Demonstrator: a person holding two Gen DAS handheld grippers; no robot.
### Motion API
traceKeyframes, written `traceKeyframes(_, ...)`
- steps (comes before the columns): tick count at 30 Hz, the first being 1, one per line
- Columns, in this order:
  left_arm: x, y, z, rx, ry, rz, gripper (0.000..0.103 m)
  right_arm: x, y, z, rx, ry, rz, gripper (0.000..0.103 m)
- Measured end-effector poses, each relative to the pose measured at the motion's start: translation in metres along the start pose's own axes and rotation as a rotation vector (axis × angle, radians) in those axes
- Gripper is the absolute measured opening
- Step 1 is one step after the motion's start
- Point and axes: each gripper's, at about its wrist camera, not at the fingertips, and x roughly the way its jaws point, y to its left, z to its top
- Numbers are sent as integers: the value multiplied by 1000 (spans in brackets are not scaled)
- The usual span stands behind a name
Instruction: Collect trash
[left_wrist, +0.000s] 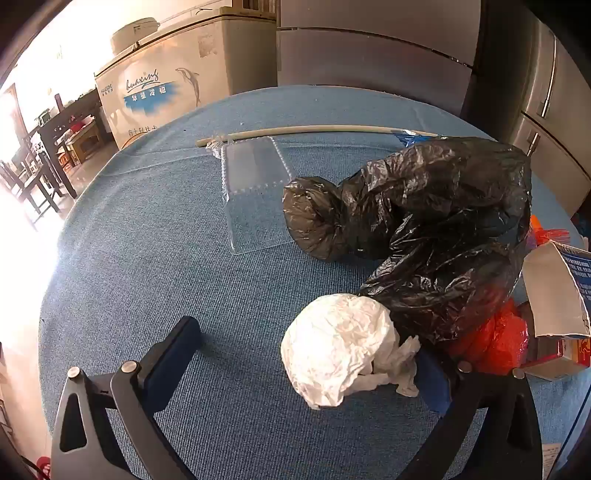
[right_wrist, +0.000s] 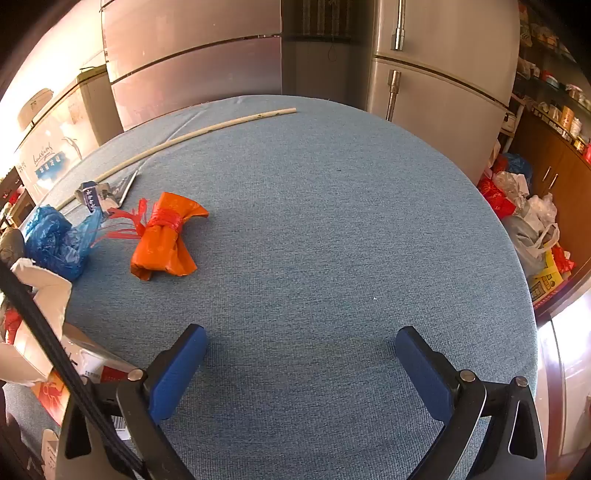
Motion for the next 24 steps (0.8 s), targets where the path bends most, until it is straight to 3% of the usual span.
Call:
traceKeyframes(18,0,0,0,-10,0,-2,103,0,0,1,-1,-1,0,103)
traceKeyframes(22,-6,-2,-2,-14,45,14,103,1,3,2,42,-1,-34,103)
traceKeyframes(24,-22,-2,-7,-15,32,58,103,0,4,2,47,11,-40,103)
